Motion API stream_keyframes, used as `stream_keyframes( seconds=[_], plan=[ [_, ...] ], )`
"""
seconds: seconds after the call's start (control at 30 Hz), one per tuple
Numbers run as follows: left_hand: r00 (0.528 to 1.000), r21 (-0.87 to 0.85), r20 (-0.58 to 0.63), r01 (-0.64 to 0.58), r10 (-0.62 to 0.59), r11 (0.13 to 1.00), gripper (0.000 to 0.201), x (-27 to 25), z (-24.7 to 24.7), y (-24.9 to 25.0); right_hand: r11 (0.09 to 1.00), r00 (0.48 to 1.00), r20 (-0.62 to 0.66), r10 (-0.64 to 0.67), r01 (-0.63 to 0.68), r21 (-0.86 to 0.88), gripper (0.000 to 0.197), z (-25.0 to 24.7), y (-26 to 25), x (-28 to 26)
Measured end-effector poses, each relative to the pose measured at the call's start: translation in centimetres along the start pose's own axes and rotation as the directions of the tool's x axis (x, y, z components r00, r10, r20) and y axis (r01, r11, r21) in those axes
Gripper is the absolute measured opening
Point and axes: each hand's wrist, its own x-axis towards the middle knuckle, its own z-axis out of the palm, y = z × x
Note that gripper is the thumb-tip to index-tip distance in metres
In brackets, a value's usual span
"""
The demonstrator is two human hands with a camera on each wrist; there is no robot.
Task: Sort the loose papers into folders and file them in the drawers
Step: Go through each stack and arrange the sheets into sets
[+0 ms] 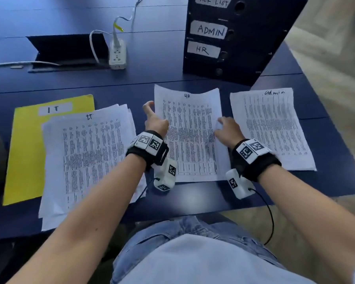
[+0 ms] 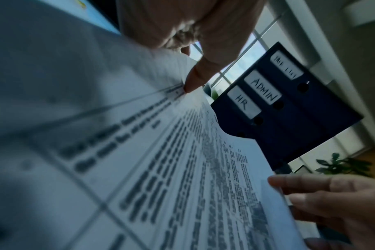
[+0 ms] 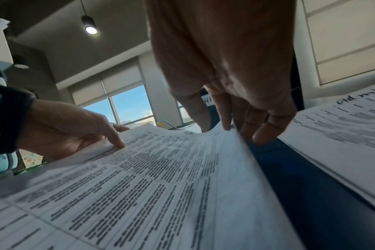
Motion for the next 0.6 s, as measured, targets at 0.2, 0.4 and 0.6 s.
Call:
stream_keyframes(
  seconds=[0.2, 0.4, 0.6],
  plan=[
    [0.998, 0.208, -0.054, 0.029, -0.019, 0.978, 0.063, 0.4, 3.1, -1.1, 0.986, 0.994, -0.055, 0.095, -0.101, -0.133, 0.035, -0.5, 3.0, 0.2],
    [0.977, 0.732, 0.185, -0.064, -0.108, 0.678, 0.108, -0.2, 6.9, -1.3, 0.961, 0.964, 0.063, 0.258, -0.25, -0.115, 0.06, -0.9, 6.0, 1.0],
    [0.959, 0.765, 0.215, -0.049, -0.183, 0.642, 0.11, 0.0, 9.3, -1.4, 0.957, 0.967, 0.07, 0.244, -0.229, -0.176, 0.053, -2.0, 9.2, 1.2]
  ],
)
